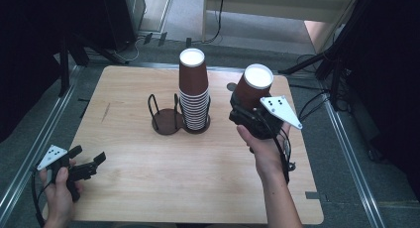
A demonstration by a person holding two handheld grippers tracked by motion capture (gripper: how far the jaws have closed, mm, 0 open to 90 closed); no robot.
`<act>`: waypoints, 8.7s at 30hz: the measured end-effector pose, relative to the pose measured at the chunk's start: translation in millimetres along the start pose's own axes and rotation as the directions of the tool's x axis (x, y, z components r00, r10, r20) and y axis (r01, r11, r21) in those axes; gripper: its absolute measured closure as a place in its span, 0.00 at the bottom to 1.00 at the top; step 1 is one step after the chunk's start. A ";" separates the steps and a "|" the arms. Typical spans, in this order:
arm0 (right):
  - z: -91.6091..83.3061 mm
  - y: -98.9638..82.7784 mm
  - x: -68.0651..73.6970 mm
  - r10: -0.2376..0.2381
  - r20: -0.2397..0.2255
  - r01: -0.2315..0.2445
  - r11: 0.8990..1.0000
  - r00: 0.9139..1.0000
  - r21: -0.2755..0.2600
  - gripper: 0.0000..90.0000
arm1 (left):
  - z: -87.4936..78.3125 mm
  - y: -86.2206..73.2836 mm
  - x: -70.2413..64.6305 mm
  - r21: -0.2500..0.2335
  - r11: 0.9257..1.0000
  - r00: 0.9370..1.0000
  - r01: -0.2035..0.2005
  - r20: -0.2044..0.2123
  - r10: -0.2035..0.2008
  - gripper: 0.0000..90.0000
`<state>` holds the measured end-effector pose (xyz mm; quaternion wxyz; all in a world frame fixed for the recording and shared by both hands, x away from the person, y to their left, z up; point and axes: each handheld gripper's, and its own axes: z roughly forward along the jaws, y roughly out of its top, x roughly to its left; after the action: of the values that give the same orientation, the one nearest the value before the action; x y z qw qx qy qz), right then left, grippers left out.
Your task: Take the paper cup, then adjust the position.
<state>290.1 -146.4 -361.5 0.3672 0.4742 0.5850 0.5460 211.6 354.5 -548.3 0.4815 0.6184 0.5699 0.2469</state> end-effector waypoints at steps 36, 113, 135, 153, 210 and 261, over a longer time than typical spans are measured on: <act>-14.1 -55.8 -8.3 -0.042 -0.006 0.043 0.998 0.999 0.048 0.13 | 11.2 75.4 -66.3 -0.090 0.993 0.992 -0.079 0.092 0.087 0.00; -3.7 -165.7 95.1 -0.428 -0.227 0.456 0.886 0.875 0.086 0.13 | 42.5 78.3 -191.8 -0.004 0.927 0.793 -0.374 0.518 0.322 0.02; -8.8 -169.3 103.9 -0.497 -0.282 0.524 0.851 0.821 0.025 0.13 | 41.5 76.4 -199.0 0.011 0.902 0.752 -0.431 0.557 0.353 0.06; -11.5 -173.0 109.1 -0.542 -0.314 0.566 0.824 0.779 -0.017 0.13 | 43.2 72.7 -206.3 0.034 0.877 0.721 -0.480 0.584 0.372 0.09; -26.3 -158.3 107.8 -0.578 -0.375 0.597 0.798 0.724 -0.079 0.00 | 40.2 72.3 -200.3 0.014 0.883 0.772 -0.469 0.492 0.403 0.25; -22.2 -143.3 86.1 -0.116 -0.338 0.157 0.983 0.934 0.096 0.08 | 36.9 72.6 -170.9 -0.271 0.941 0.877 -0.204 0.376 0.298 0.25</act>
<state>222.8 -63.9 -492.4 0.2713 0.3552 0.7019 0.5546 237.9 190.0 -458.3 0.6207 0.6672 0.3386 0.2345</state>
